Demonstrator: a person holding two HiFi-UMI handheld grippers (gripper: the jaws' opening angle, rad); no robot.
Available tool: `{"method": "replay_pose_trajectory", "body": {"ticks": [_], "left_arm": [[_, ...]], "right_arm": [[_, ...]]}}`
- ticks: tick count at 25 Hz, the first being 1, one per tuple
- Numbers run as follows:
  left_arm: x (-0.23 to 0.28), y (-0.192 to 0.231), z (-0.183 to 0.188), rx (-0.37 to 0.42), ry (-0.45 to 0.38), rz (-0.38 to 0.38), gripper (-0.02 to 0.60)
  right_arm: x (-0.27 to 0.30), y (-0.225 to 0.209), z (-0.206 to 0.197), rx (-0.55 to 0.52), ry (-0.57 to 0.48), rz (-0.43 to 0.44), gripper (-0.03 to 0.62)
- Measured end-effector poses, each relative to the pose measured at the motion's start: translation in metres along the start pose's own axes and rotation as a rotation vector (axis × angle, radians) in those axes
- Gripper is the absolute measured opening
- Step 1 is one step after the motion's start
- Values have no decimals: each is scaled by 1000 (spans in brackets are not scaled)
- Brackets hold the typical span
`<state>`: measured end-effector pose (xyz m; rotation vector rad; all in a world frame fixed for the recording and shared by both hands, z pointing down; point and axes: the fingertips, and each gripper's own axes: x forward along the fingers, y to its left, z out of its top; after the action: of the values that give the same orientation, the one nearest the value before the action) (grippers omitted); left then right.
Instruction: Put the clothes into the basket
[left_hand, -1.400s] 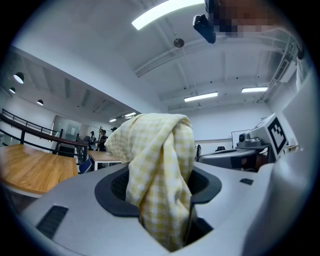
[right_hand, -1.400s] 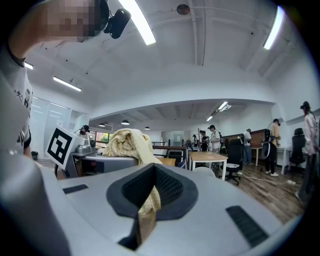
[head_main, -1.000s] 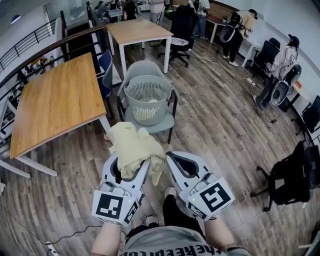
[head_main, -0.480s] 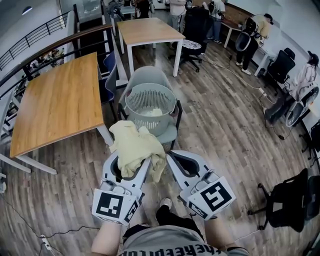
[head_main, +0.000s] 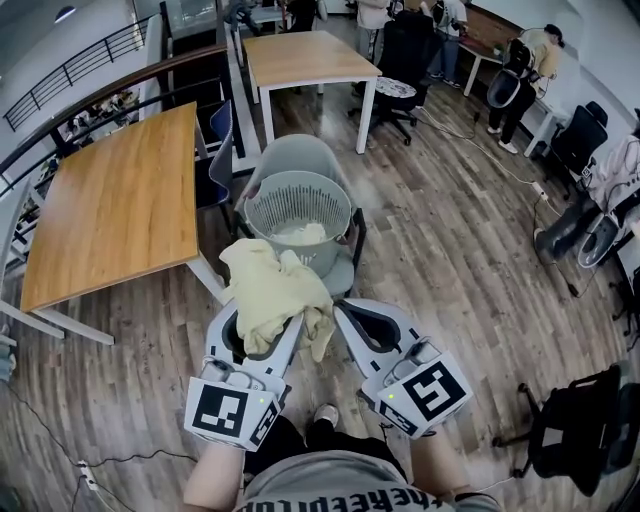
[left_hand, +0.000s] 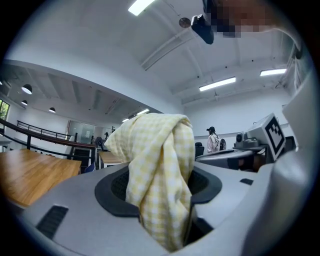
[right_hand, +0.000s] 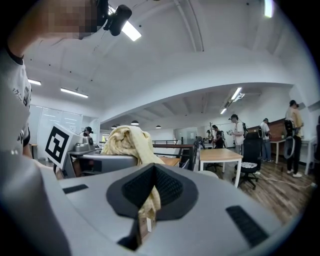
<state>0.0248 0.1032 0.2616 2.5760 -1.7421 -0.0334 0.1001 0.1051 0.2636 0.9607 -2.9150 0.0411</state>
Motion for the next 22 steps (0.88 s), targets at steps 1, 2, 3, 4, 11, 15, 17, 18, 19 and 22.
{"method": "replay_pose_trajectory", "body": {"ticks": [1,2,3,4,11,15,17,18,19,22], "left_arm": [[2,0,0,2,3,1,253],[5,1,-1,5,4,2,253],[7,2,-1,6,4,4,253],[10,4,-1,6,4,5,253],[27,26,-3,1,6,-19,253],[36,44,2,3,6,-45,253],[40,56,4,4,8,-58,253],[43,62,5,4,9,-64,253],[46,68,5,5,11,-72,253],[54,85,7,5,14,-97,253]], "right_arm": [[1,-3,-1,5,-1,1,9],[2,-5,-1,8,-1,2,9],[4,-8,-2,10,-1,2,8],[7,-10,-2,11,-1,1,9],[32,-20,-2,9,-2,-22,9],[51,-23,3,13,-5,-45,9],[63,-25,6,16,-5,-59,9],[69,-26,6,18,-5,-67,9],[75,-27,7,21,-4,-76,9],[93,-29,8,26,-1,-100,9]]}}
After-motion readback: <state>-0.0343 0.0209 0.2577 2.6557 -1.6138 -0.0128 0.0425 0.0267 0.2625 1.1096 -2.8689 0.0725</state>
